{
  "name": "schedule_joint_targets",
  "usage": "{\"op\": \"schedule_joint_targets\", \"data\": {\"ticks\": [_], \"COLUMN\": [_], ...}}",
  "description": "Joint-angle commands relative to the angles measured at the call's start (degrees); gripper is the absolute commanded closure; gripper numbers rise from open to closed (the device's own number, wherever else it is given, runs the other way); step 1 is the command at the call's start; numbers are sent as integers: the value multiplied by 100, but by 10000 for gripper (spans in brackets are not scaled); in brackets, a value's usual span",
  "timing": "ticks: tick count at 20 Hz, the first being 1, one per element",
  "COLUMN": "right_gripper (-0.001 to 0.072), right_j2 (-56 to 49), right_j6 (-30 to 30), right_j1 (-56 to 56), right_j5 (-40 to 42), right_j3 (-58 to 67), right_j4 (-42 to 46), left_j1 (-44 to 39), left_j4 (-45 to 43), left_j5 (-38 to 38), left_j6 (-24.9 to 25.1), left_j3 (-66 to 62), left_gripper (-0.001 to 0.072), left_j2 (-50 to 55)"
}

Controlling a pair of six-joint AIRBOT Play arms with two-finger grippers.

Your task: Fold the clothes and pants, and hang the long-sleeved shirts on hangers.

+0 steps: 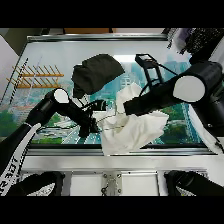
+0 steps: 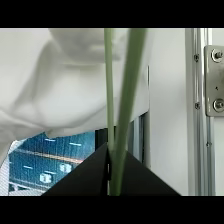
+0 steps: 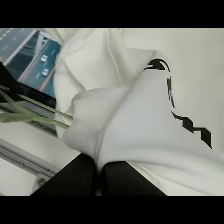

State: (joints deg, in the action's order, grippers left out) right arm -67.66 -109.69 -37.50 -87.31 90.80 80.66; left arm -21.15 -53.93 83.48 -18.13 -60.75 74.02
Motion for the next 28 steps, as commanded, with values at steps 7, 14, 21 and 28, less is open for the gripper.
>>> {"op": "schedule_joint_targets", "data": {"ticks": [7,14,21,28], "right_gripper": [689,508,157,155], "right_j2": [-249,-249,-122,260], "right_j6": [2,7,420,942], "right_j1": [-330,-328,-127,396], "right_j5": [588,586,-66,-321], "right_j3": [9,9,9,9], "right_j4": [-549,-798,-1001,-1329], "left_j1": [-4,-4,-4,-4], "left_j4": [7,7,4,4], "left_j5": [0,46,55,55], "left_j6": [13,13,11,11], "left_j3": [4,4,4,4], "left_gripper": [695,695,695,694], "left_j2": [-2,-2,-2,-2]}}
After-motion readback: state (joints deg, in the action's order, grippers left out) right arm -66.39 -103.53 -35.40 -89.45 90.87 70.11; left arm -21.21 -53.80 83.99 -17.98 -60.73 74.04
